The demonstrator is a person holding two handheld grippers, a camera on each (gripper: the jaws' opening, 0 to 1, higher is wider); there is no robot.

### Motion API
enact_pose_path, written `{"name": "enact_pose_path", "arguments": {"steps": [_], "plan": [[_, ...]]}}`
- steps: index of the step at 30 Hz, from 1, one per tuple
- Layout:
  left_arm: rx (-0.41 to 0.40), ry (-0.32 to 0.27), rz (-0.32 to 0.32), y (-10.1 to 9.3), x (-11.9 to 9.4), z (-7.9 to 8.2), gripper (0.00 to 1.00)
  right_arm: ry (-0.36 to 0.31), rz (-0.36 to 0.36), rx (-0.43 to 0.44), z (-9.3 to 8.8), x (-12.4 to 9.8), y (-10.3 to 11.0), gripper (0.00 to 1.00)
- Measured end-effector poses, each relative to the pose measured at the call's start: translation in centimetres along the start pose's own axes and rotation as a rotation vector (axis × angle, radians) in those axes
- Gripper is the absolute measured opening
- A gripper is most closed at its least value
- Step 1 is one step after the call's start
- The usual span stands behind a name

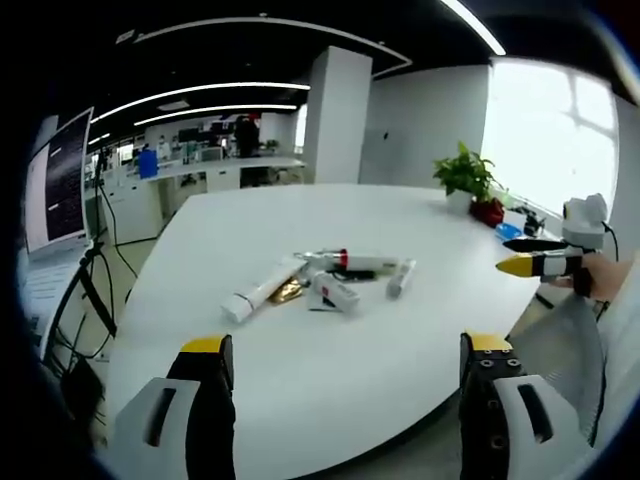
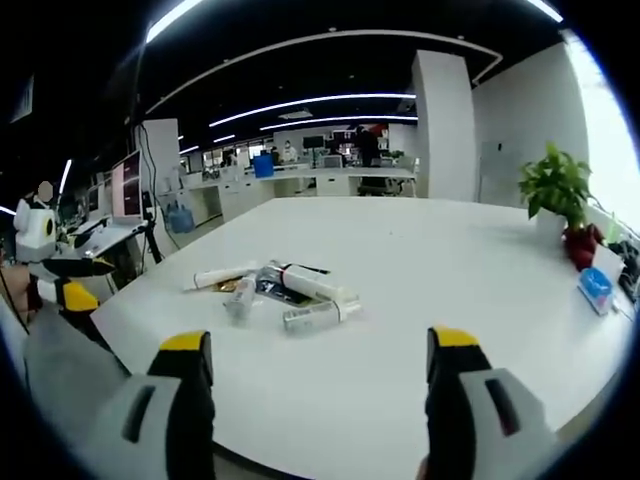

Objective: Arrange the skincare products in the storage area until every visible bottle or jar stands upright without overlapping.

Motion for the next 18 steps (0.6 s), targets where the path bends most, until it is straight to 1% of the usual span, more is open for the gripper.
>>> {"name": "enact_pose_path", "arguments": {"steps": [10,18], "plan": [[0.030,0.007,-0.003,-0.26,0.08,-0.06,0.91,0.030,0.018,-0.018,-0.43,0.24,0.40,0.89],[0.029,0.012,-0.010,-0.45,0.14,-0.05,0.91,0.037,0.020,-0.017,-0.53,0.31,0.38,0.89]]}}
Point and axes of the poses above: the point that each gripper's makers call its tool centre point, and the gripper's own axes: x roughly forward along the fingers, y roughly to its left, z roughly out of its top, the point moved 1 cm from there along -x, roughly backward along the fingers
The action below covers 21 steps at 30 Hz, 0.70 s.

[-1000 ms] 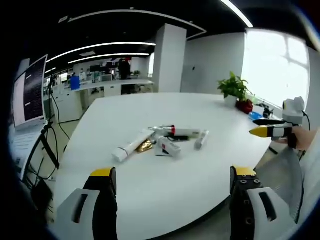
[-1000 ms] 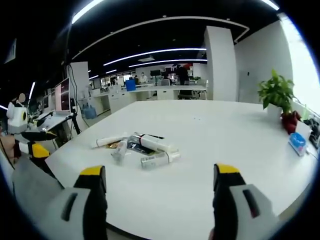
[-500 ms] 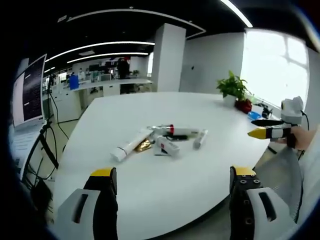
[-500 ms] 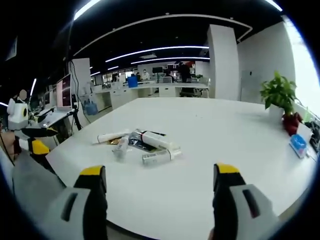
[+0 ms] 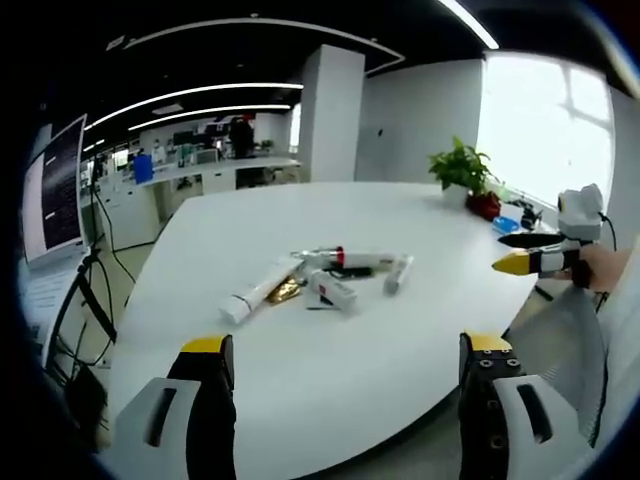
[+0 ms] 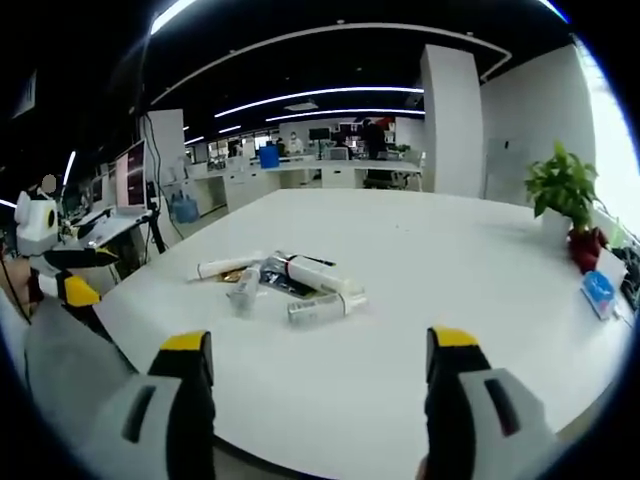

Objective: Arrange the skincare products in the storage area until every visible bottle or jar stands upright without overlapping.

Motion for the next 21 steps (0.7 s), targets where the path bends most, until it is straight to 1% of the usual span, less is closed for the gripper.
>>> {"name": "enact_pose_path", "arguments": {"steps": [4,5,6,8,11,18,21], "plan": [[0.000,0.001,-0.003,-0.1,0.0,0.0,0.91,0.010,0.008,0.014,-0.1,0.0,0.1,0.89],[-0.002,-0.004,-0.004,-0.1,0.0,0.1,0.91,0.022,0.009,0.023,-0.2,0.0,0.0,0.89],[-0.004,-0.006,-0.005,-0.1,0.0,0.1,0.91,0.044,0.010,0.049,-0.4,0.0,0.0,0.89],[-0.008,-0.006,-0.009,-0.1,0.0,0.1,0.91,0.057,0.009,0.075,-0.6,0.1,-0.1,0.89],[-0.008,-0.009,-0.015,-0.2,0.0,0.1,0.92,0.059,0.012,0.089,-0.5,0.0,-0.2,0.89],[-0.010,-0.009,-0.021,-0.2,-0.1,0.1,0.91,0.090,0.044,0.049,-0.5,1.0,-0.4,0.88],[-0.010,-0.006,-0.028,-0.3,-0.1,0.1,0.91,0.103,0.056,0.016,-0.3,1.4,-0.7,0.88]]}}
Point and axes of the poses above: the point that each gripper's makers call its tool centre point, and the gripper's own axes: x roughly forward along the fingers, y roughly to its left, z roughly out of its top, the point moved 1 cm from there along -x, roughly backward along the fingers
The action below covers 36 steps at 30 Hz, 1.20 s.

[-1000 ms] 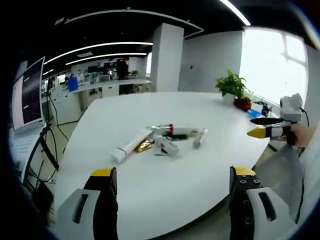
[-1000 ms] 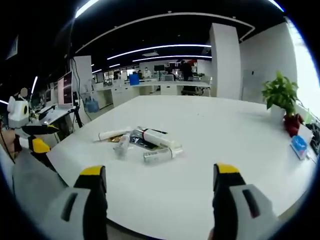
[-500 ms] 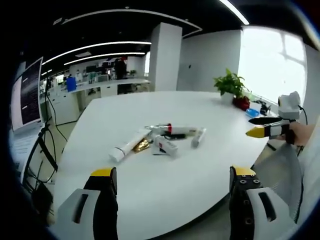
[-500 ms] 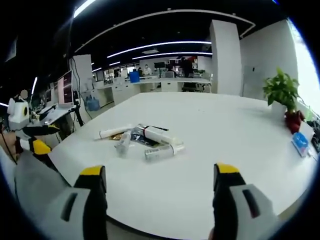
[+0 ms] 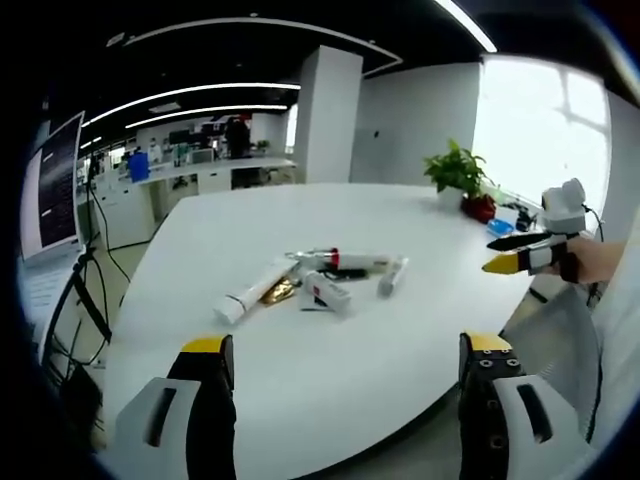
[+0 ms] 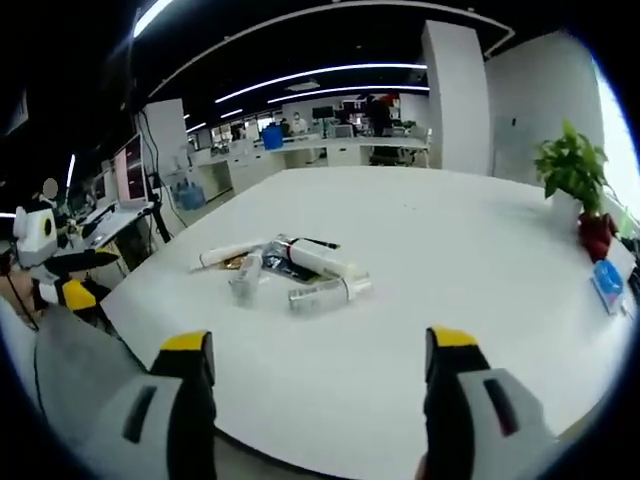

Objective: Arrange the skincare products in the storage area until every visible bottle or jar stands upright without overlapping.

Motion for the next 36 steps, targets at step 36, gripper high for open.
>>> {"name": "enact_pose_path", "arguments": {"steps": [36], "plan": [[-0.022,-0.006,-0.003,0.2,0.0,0.1,0.91,0.154,0.188,-0.250,5.1,8.4,-3.6,0.78]]}}
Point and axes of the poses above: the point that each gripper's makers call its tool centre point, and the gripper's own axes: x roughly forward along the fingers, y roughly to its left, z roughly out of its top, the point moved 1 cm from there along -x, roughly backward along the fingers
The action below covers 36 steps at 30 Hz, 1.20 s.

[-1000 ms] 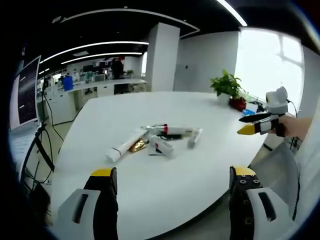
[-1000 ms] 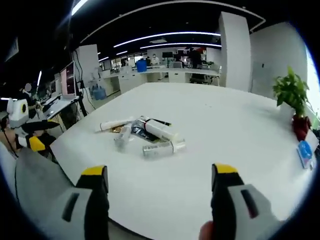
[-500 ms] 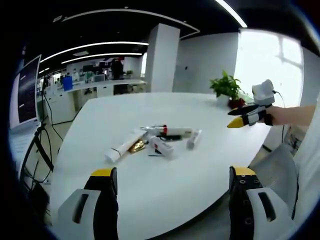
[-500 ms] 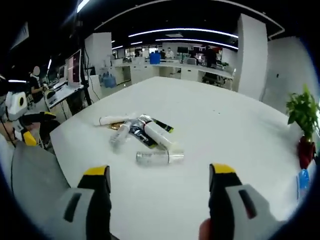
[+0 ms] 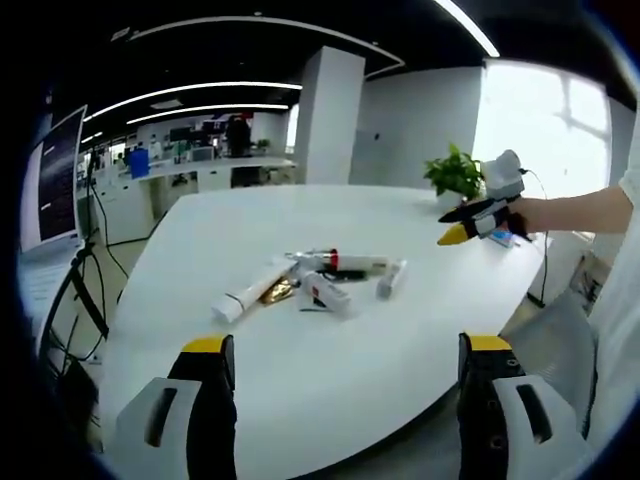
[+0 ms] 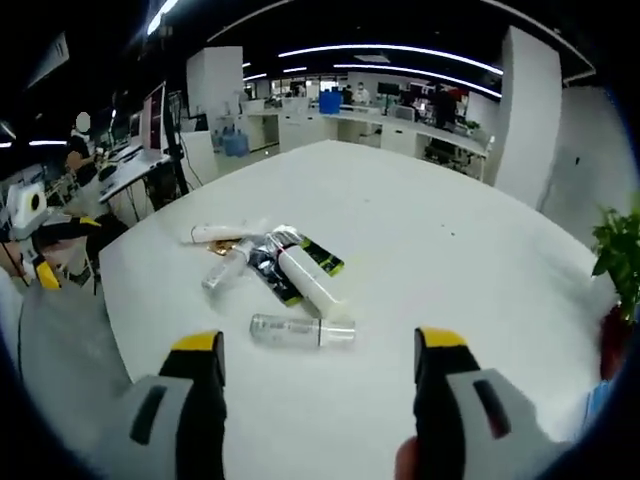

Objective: Arrange the skincare products in the storage area until every visible bottle or jar stands upright without overlapping.

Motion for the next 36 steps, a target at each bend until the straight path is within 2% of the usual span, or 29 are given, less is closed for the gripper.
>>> {"name": "enact_pose_path", "arguments": {"steps": [9,36], "plan": [[-0.005,0.019,-0.006,-0.1,0.1,-0.3,0.91,0.040,0.057,-0.060,0.6,2.5,0.2,0.76],[-0.024,0.037,0.000,0.2,0.2,-0.7,0.90,0.164,0.196,-0.222,1.9,10.1,0.4,0.62]]}}
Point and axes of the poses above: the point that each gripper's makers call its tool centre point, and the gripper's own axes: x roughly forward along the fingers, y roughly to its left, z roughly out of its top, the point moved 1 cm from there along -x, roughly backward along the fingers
